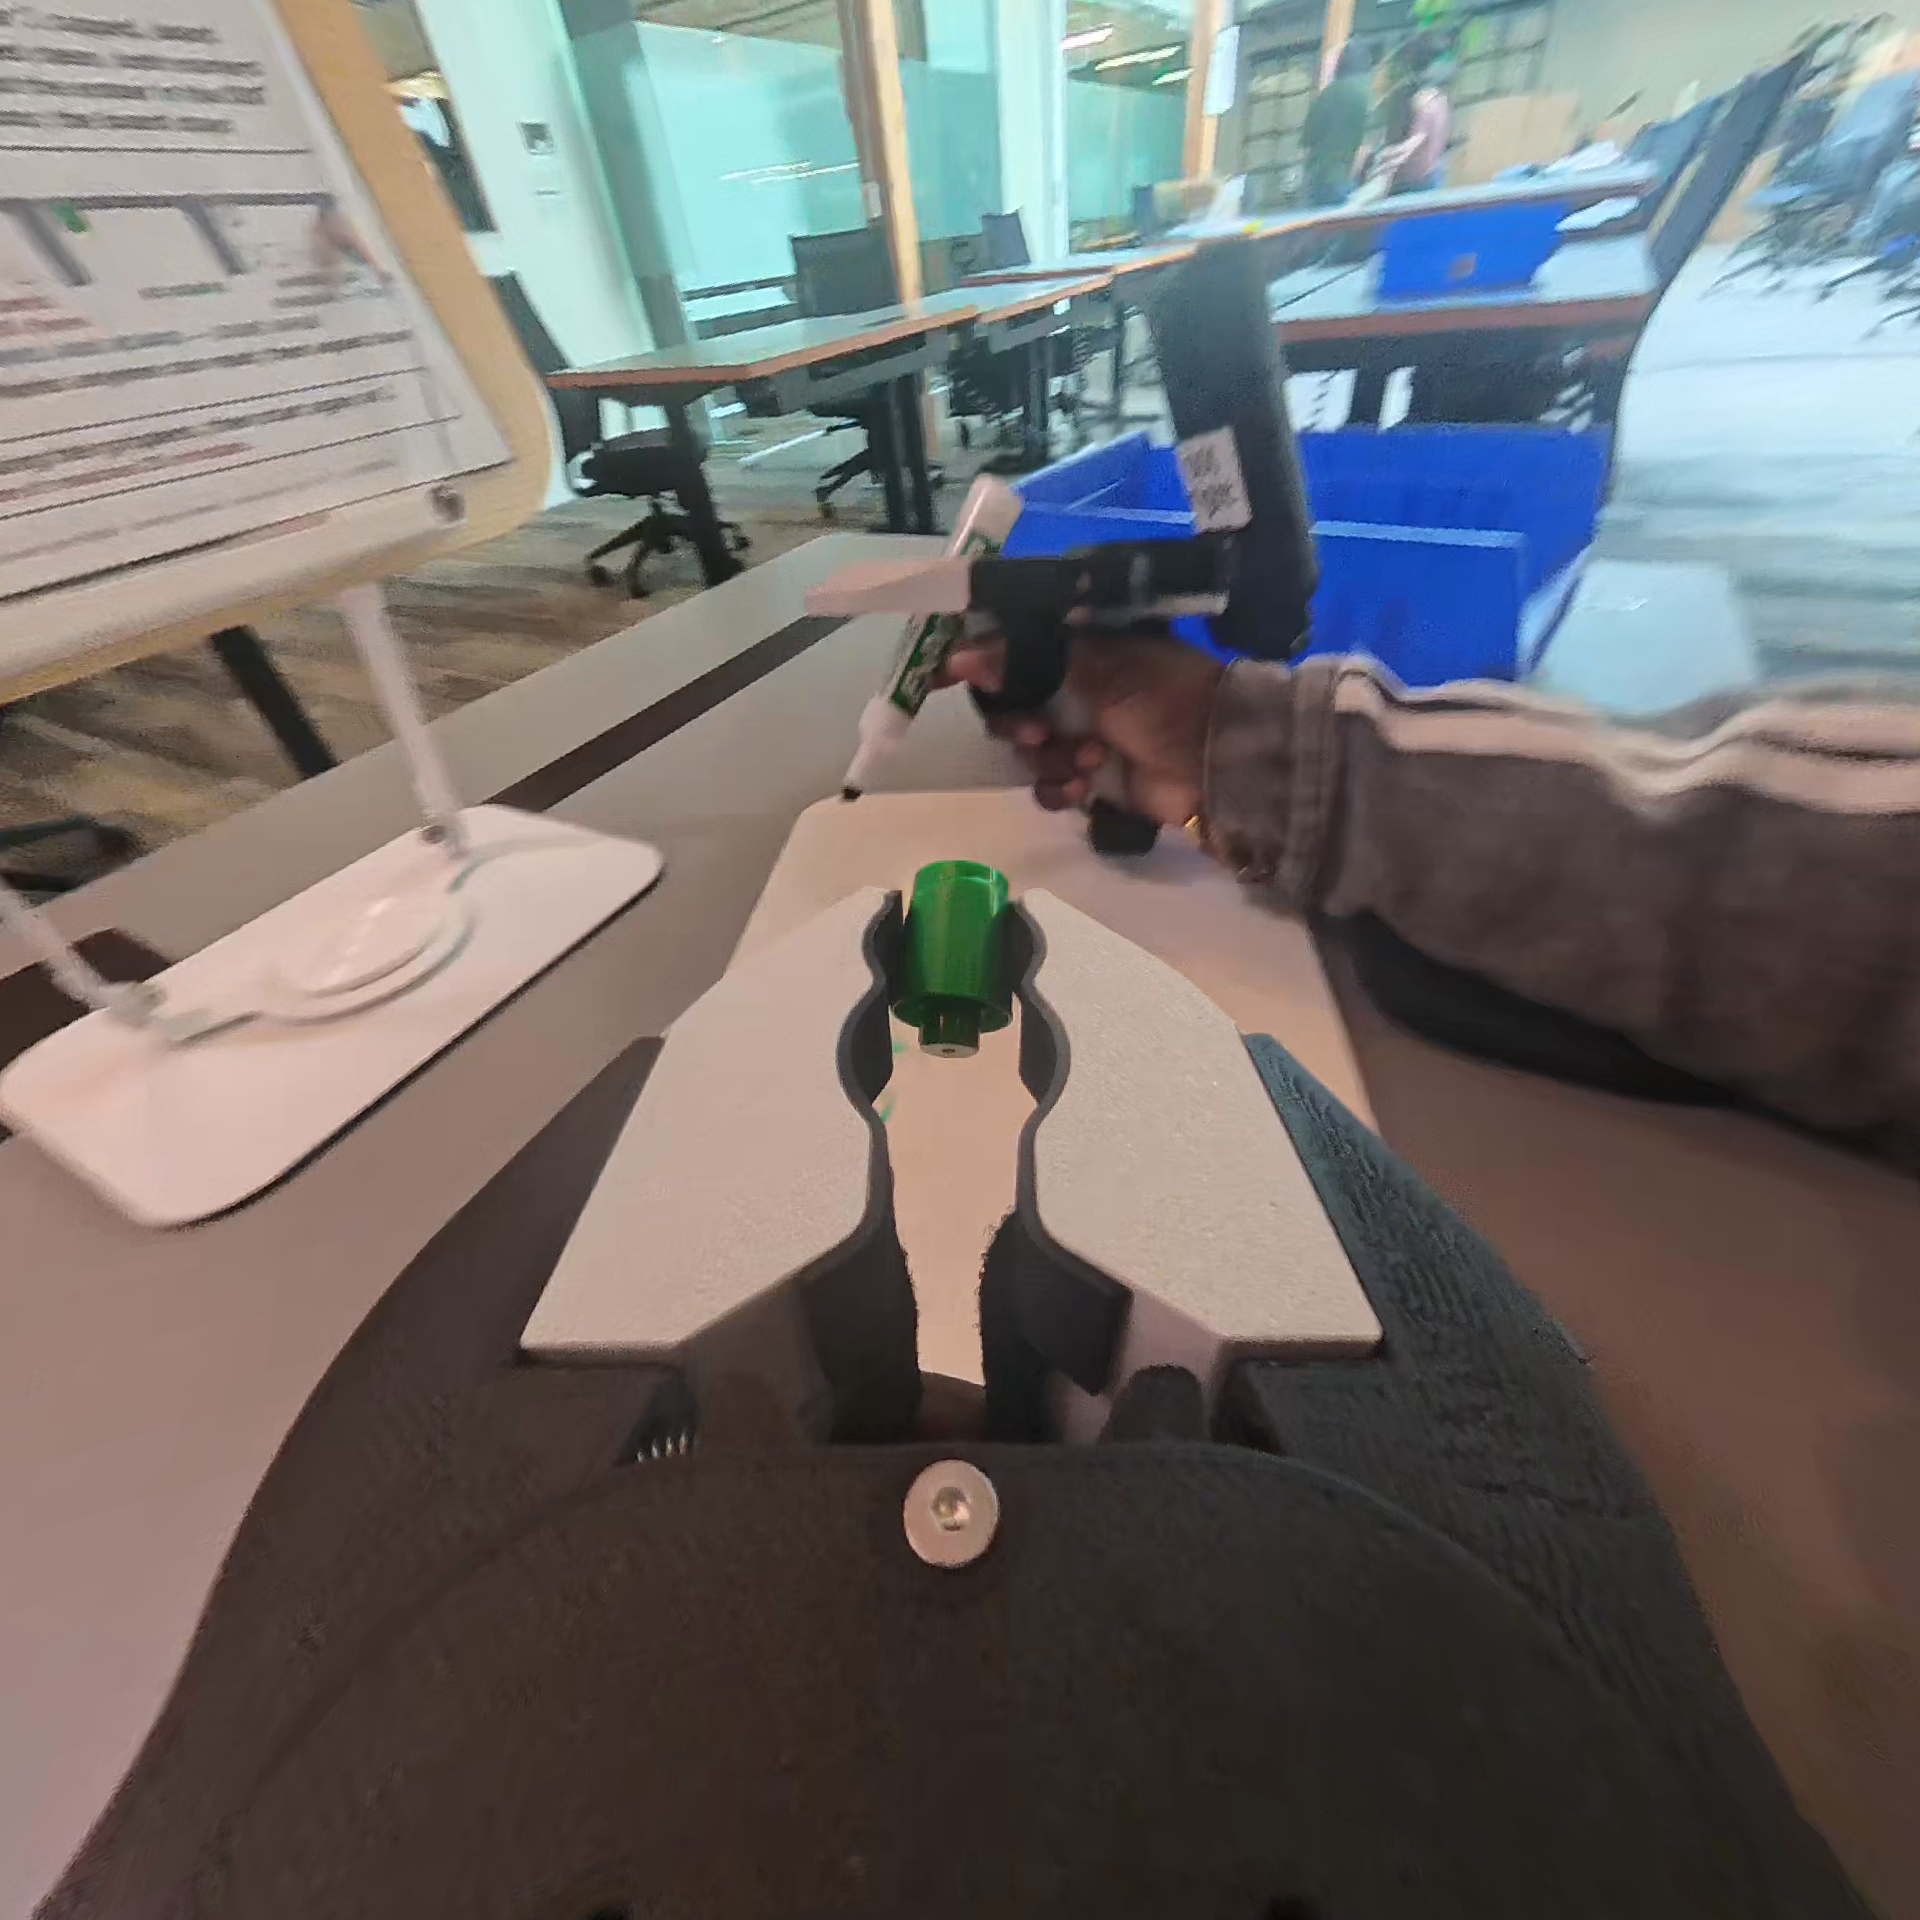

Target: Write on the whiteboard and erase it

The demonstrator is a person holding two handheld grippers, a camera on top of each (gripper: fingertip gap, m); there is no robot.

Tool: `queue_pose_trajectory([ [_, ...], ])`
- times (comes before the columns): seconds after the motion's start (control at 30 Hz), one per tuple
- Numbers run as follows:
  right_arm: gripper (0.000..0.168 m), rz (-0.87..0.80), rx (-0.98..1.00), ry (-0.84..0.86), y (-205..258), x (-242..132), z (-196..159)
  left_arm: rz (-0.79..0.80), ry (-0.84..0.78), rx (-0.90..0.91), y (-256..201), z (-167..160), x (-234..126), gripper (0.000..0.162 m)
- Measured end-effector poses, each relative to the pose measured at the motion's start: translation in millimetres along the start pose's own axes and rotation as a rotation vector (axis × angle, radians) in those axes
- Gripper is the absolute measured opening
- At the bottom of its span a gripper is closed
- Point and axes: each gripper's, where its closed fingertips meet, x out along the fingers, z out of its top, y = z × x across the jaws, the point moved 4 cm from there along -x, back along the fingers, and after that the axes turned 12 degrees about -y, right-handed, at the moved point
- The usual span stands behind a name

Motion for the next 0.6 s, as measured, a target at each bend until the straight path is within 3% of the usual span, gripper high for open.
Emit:
queue_pose_trajectory([
  [0.1,0.014,0.06,0.05,-0.069,13.3,-0.4,15.3,-0.063,-0.026,-0.084,-4.3,9.9,24.2,0.019],
  [0.2,0.014,0.06,-0.002,-0.089,17.6,-1.7,25.5,-0.03,-0.071,-0.087,5.2,-0.7,37.4,0.019],
  [0.37,0.014,-0.047,-0.106,0.013,1.8,0.7,7.3,0.033,0.002,0.015,20.0,-20.2,27.4,0.019],
  [0.6,0.014,-0.074,-0.229,0.231,1.8,11.4,-24.7,0.084,0.038,-0.031,38.9,-33.0,19.5,0.019],
])
